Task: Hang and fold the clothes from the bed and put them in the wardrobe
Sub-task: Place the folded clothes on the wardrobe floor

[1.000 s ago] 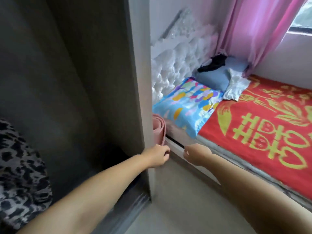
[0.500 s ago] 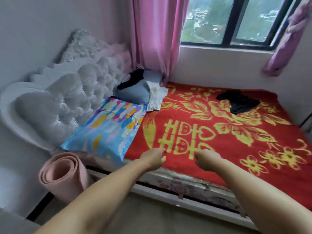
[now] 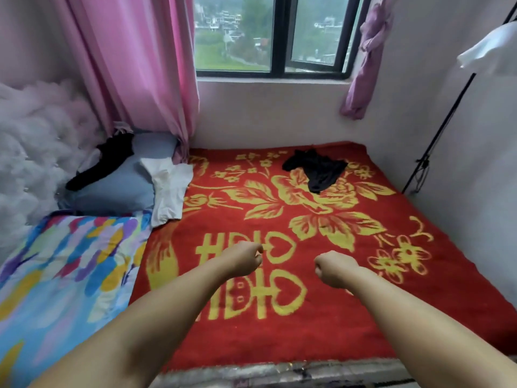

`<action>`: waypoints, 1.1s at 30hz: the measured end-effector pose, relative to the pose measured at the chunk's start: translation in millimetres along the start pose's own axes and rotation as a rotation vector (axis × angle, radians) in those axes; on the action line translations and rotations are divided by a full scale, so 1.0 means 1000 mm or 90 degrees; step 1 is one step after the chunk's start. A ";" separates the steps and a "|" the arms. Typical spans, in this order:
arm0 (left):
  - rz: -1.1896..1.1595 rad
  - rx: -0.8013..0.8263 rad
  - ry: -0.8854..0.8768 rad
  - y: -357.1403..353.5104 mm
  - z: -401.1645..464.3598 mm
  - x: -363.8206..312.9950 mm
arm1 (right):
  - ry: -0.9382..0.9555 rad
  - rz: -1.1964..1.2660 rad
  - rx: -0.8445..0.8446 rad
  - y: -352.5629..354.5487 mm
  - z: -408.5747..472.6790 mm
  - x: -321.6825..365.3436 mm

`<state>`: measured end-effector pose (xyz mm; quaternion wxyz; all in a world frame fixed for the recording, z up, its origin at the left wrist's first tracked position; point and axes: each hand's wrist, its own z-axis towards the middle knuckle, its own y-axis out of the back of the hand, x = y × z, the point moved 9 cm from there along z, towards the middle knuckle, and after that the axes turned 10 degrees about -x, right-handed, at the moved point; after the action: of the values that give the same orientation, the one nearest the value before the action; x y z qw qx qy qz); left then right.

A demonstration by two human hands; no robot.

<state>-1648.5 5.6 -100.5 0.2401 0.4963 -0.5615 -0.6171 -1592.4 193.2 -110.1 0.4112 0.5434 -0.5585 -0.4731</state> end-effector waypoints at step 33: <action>-0.015 0.000 0.054 -0.333 0.519 -0.085 | -0.011 0.185 0.113 -0.318 0.498 -0.346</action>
<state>-1986.3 399.2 -445.1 0.2564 0.5284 -0.5450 -0.5983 -1982.8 590.3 -508.0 0.4210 0.4870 -0.6743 -0.3618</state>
